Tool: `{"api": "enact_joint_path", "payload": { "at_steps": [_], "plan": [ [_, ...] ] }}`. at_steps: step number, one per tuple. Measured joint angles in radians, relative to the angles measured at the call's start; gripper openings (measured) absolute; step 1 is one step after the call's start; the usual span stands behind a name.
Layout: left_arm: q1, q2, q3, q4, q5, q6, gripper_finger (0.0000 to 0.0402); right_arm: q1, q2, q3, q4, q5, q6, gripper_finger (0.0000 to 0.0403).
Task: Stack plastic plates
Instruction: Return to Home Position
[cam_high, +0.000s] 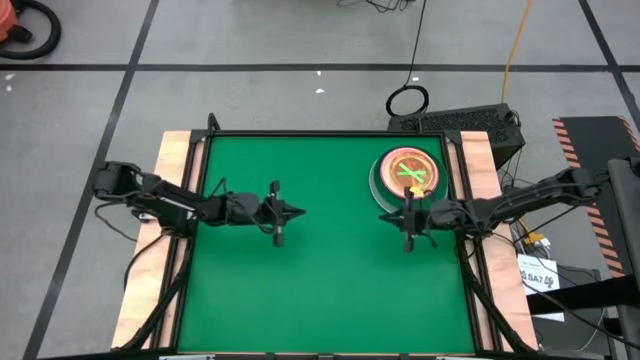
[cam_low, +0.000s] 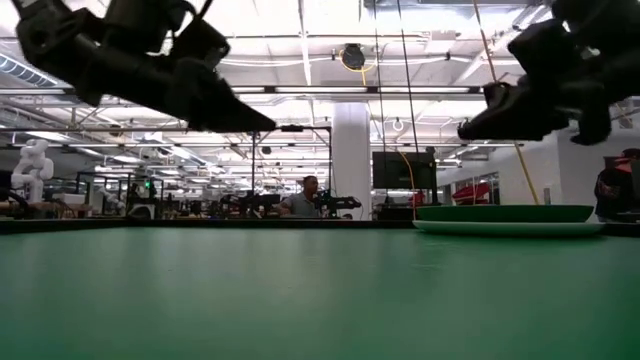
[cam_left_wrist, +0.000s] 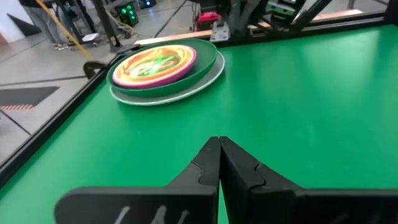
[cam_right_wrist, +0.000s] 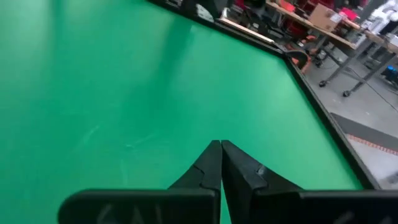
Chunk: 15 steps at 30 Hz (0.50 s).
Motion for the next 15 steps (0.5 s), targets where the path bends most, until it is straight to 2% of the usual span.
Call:
{"api": "enact_joint_path", "payload": {
  "at_steps": [5,15],
  "plan": [
    [0.0,-0.123,-0.095,0.002,0.0,-0.028,0.0006,0.0,-0.02,-0.079,0.105,-0.051,0.014,0.0001],
    [-0.002,-0.341,-0.254,-0.005,-0.034,-0.046,0.0005,0.0,-0.055,-0.133,0.099,-0.051,0.053,0.0001]
  ]
}}
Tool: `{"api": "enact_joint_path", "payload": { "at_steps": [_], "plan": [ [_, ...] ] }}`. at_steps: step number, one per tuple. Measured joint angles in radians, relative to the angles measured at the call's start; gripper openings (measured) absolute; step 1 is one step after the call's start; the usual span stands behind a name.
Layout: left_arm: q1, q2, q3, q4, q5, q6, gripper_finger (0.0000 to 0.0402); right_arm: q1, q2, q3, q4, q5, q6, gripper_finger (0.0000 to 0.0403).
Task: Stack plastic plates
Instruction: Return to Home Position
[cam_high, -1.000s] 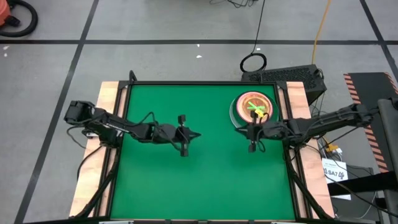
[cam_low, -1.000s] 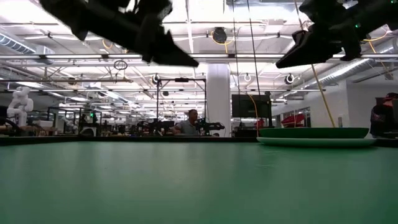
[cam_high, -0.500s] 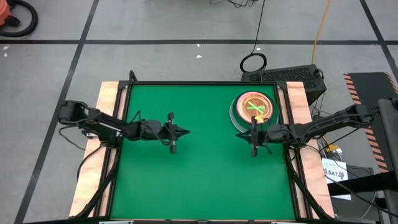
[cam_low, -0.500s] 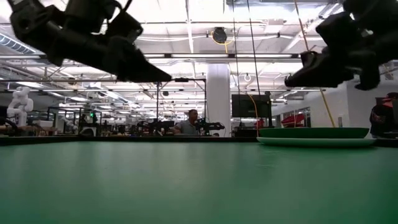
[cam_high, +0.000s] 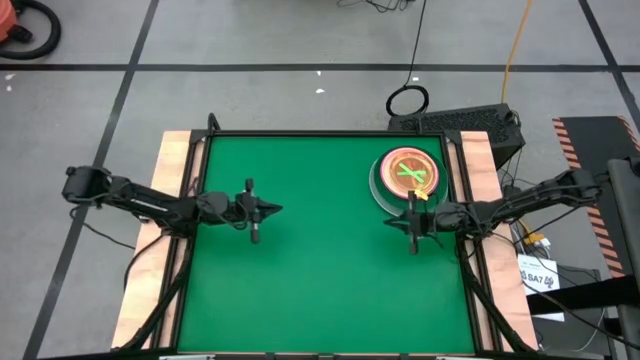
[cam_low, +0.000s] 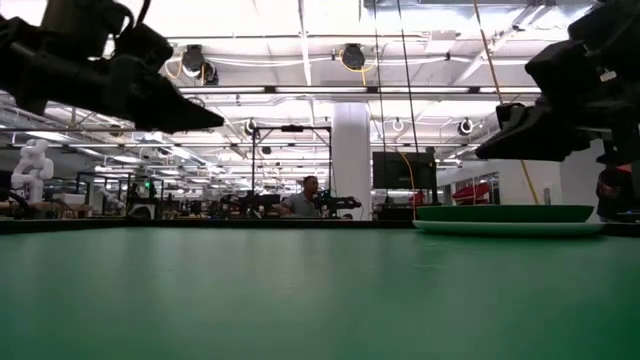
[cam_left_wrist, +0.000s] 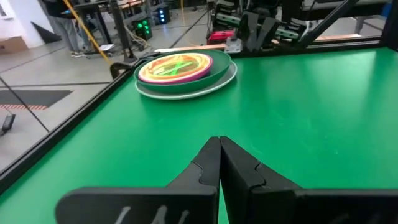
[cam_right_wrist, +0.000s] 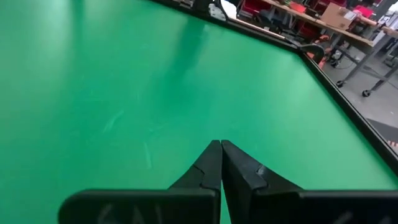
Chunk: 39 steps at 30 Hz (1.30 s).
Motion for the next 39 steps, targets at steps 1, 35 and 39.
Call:
{"api": "enact_joint_path", "payload": {
  "at_steps": [1,35,39],
  "plan": [
    [0.0,-0.018,-0.015,-0.001,-0.002,-0.008,0.0005,0.0,-0.009,-0.007,0.0,0.0,0.003,0.0001],
    [-0.008,-0.301,-0.164,-0.064,-0.031,0.01,0.0005,-0.09,-0.65,-0.036,-0.406,-0.265,-0.1,0.0],
    [-0.008,-0.301,-0.164,-0.063,-0.03,0.01,0.0005,-0.165,-0.708,-0.037,-0.406,-0.358,-0.105,0.0]
  ]
}}
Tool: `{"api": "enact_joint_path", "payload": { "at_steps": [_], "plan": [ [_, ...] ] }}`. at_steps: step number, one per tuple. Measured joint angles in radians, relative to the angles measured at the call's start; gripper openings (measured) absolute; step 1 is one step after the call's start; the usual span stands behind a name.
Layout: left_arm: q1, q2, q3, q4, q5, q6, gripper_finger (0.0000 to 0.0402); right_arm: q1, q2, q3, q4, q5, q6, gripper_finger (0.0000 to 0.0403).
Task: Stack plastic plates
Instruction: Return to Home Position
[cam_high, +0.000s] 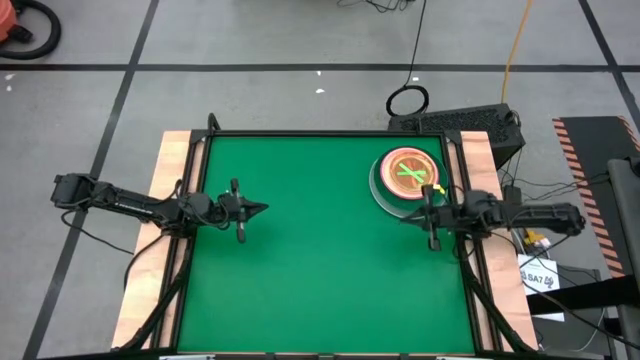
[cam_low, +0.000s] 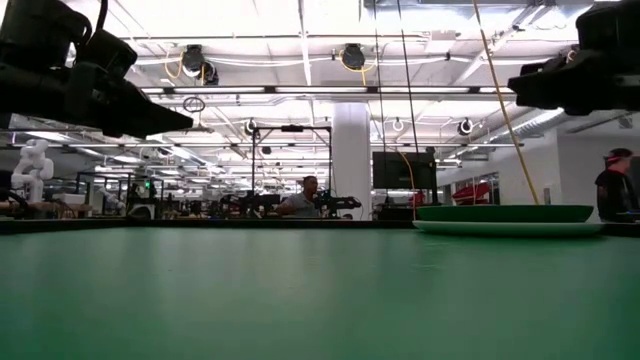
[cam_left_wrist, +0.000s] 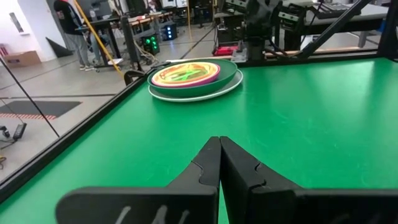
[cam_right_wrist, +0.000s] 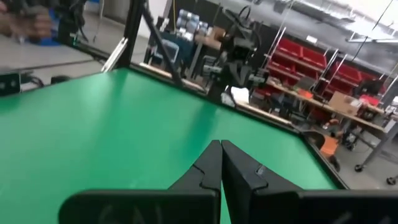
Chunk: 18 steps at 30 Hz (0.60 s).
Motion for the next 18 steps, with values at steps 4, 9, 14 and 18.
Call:
{"api": "enact_joint_path", "payload": {
  "at_steps": [4,9,14,18],
  "plan": [
    [0.0,0.0,0.0,0.002,0.002,0.0,0.0005,-0.075,-0.032,0.0,-0.034,-0.054,0.028,0.0],
    [0.0,-0.02,0.0,-0.003,0.026,0.028,0.0005,-0.124,-0.033,0.0,-0.043,-0.056,0.05,0.0],
    [0.0,-0.128,0.0,-0.086,0.035,0.035,0.0005,-0.129,-0.033,0.0,-0.047,-0.059,0.077,0.0],
    [0.0,-0.253,0.0,-0.205,0.035,0.027,0.0005,-0.129,-0.033,0.0,-0.048,-0.06,0.08,0.0]
  ]
}}
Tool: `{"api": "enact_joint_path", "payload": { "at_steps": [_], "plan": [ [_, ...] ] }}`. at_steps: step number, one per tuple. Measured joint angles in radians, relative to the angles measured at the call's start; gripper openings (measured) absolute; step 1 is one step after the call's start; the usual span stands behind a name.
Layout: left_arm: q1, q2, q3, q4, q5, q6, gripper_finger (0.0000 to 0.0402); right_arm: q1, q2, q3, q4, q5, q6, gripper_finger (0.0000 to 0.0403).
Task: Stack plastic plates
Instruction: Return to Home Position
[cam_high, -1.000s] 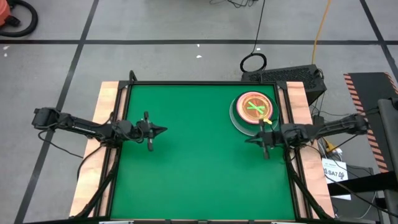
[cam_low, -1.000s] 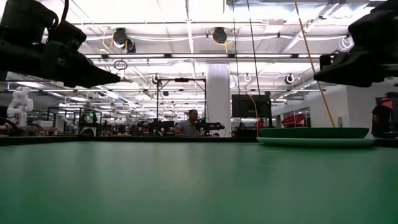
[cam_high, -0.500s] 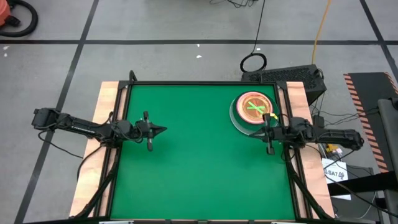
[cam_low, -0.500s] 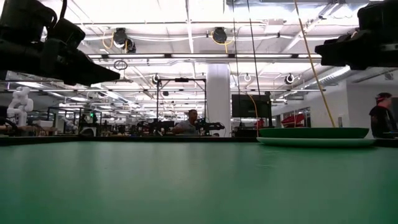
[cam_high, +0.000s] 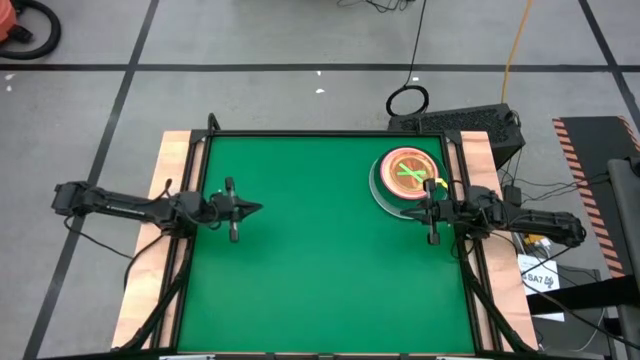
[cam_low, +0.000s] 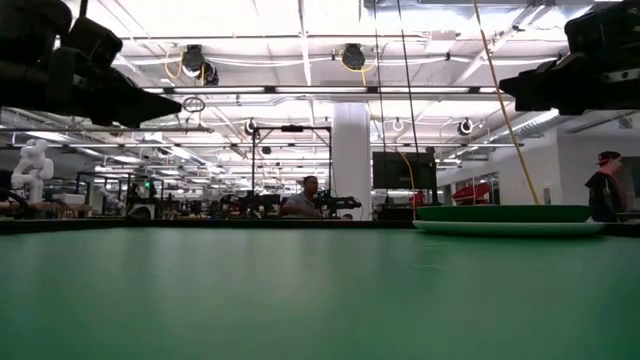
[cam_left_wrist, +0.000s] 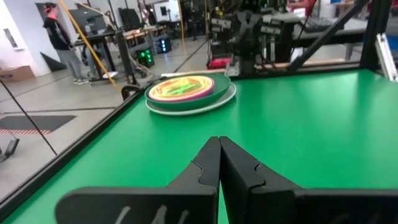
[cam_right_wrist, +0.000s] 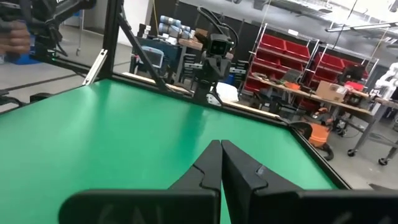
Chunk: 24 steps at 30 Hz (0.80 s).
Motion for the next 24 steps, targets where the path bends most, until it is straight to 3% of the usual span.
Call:
{"api": "enact_joint_path", "payload": {
  "at_steps": [12,17,24],
  "plan": [
    [0.0,-0.327,0.0,-0.339,0.011,-0.019,0.0005,0.004,0.058,0.0,0.002,-0.001,0.207,0.0],
    [0.0,-0.422,0.001,-0.399,0.016,-0.01,0.0005,0.004,0.064,0.0,0.005,-0.002,0.142,0.0005],
    [0.012,-0.45,0.002,-0.404,0.018,0.023,0.0005,0.004,0.052,0.0,0.008,0.002,0.074,0.0001]
  ]
}}
